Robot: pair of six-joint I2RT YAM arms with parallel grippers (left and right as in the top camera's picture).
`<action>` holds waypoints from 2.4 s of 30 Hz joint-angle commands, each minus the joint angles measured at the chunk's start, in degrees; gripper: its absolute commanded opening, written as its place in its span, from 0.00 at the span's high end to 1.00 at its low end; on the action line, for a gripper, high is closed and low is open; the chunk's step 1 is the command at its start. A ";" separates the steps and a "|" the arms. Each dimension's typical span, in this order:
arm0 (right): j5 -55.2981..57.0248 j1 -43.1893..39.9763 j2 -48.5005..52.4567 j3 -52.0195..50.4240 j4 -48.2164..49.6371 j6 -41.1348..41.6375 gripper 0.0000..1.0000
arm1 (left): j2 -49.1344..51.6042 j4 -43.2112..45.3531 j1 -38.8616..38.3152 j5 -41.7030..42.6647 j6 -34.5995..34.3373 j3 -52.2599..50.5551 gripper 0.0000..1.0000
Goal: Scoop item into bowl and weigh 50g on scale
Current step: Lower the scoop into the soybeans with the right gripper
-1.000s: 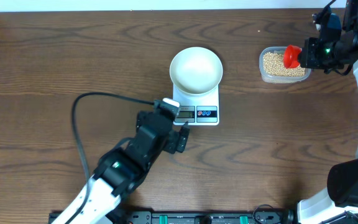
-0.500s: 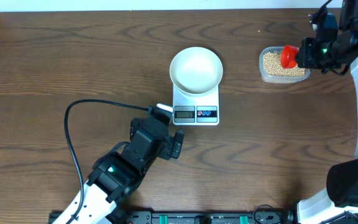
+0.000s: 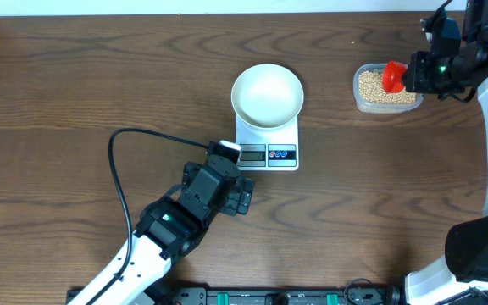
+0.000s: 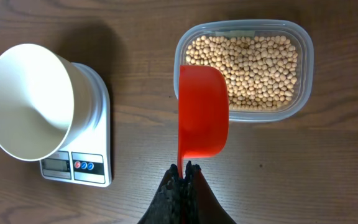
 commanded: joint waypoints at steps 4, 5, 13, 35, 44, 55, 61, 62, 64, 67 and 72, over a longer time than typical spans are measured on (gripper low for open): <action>-0.55 0.26 -0.15 0.96 0.17 -0.66 0.99 | 0.00 0.17 -0.17 -1.16 -0.55 0.09 0.06; -0.55 0.26 -0.15 0.96 0.15 -0.66 0.99 | 0.00 0.17 -0.17 -1.16 -0.55 0.09 0.06; -0.57 0.26 -0.15 0.96 0.63 -0.61 0.99 | 0.00 0.17 -0.17 -1.16 -0.55 0.09 0.06; 9.18 -0.44 8.24 4.07 2.23 -1.14 0.99 | 0.00 0.15 -0.17 -1.16 -0.55 0.09 0.06; 10.60 -0.50 10.10 3.87 3.82 -4.76 0.99 | 0.00 0.15 -0.17 -1.16 -0.55 0.09 0.06; 14.60 -0.66 11.74 3.28 4.00 -6.23 0.99 | 0.00 0.15 -0.17 -1.16 -0.55 0.09 0.06; 15.91 -0.63 13.29 2.47 5.57 -6.19 0.99 | 0.00 0.15 -0.17 -1.16 -0.55 0.09 0.06; 15.91 -0.63 13.49 2.45 5.97 -6.19 0.99 | 0.00 0.15 -0.17 -1.16 -0.55 0.09 0.06; 15.91 -0.59 13.70 2.45 6.93 -6.12 0.99 | 0.00 0.15 -0.17 -1.16 -0.55 0.09 0.06; 15.89 -0.52 13.73 2.43 7.80 -6.03 0.99 | 0.00 0.15 -0.17 -1.16 -0.55 0.09 0.06; 15.89 -0.55 13.73 1.70 8.22 -6.05 0.99 | 0.00 0.15 -0.17 -1.16 -0.55 0.09 0.06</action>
